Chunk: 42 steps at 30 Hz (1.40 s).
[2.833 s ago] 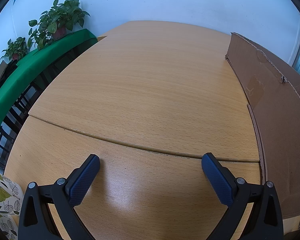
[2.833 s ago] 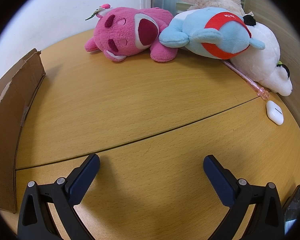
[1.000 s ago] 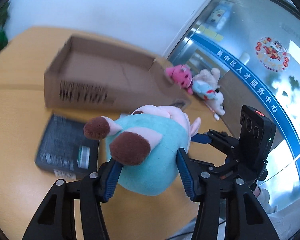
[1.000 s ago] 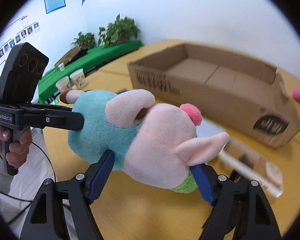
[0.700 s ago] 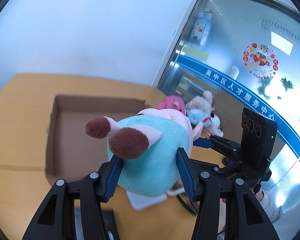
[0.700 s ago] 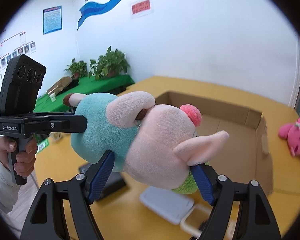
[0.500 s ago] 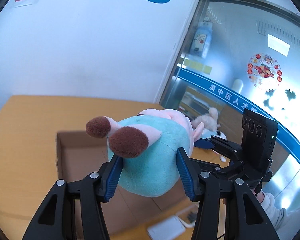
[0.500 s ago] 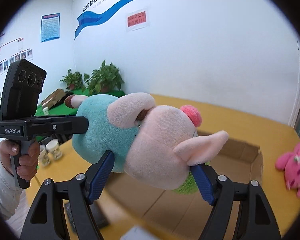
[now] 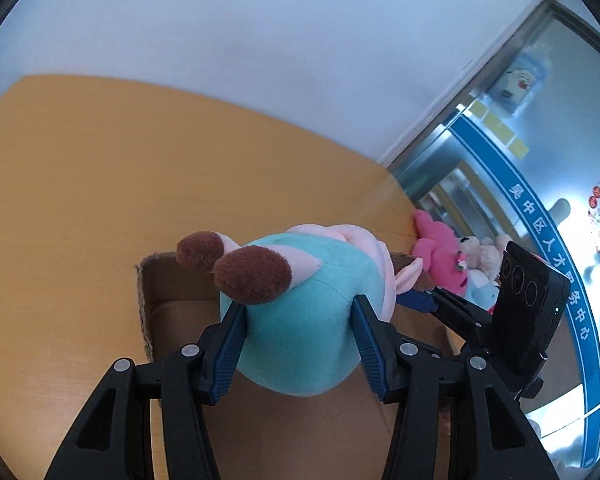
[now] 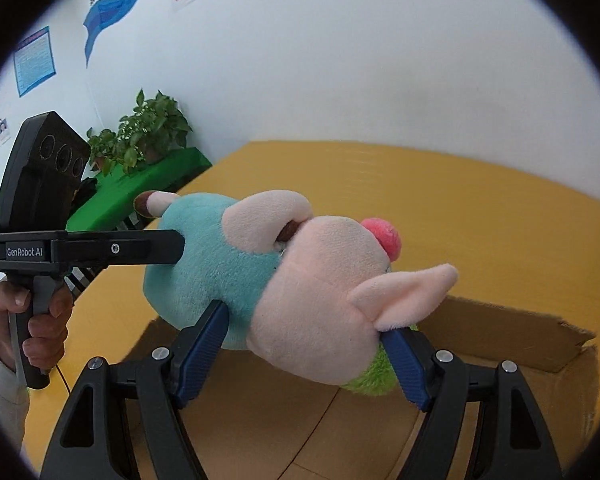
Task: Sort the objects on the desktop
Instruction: 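Carry the pig plush with both grippers and lower it into the cardboard box, then open both grippers and lift them away from the plush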
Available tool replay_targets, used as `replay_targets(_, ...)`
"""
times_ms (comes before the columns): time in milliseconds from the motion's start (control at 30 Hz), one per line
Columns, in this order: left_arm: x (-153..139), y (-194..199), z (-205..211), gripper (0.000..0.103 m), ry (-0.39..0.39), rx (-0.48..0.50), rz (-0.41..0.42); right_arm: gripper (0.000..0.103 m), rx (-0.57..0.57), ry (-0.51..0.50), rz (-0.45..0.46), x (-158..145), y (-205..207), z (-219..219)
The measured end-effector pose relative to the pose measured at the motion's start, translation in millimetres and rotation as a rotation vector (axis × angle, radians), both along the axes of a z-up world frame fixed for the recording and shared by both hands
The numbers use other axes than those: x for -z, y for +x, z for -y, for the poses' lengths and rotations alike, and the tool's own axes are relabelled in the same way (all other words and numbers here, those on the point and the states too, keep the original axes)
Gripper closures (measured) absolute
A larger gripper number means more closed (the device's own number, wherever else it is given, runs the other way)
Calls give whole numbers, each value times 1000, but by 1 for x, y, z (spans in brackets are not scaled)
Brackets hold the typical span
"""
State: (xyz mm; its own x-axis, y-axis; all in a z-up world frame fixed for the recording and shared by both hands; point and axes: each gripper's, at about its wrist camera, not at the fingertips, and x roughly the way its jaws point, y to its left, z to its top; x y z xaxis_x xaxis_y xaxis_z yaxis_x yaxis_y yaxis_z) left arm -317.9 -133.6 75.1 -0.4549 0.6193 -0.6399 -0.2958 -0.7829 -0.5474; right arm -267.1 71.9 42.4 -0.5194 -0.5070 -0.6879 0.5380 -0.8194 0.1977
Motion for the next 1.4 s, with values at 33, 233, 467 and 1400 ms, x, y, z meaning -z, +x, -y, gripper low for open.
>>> replay_targets(33,11,-8,3,53,-6,-7,26,26,5,1,24,14,-4,3)
replay_targets(233,41,-12,26,53,-25,-61,77,25,-24,35,6,42,4,23)
replay_targets(467,33,-1,28,52,-68,-66,98,24,-56,-2,-21,36,7,32)
replay_targets(1400,-107,281,-68,1,-315,-222,-579,0,222,72,-316,-83,218,-82)
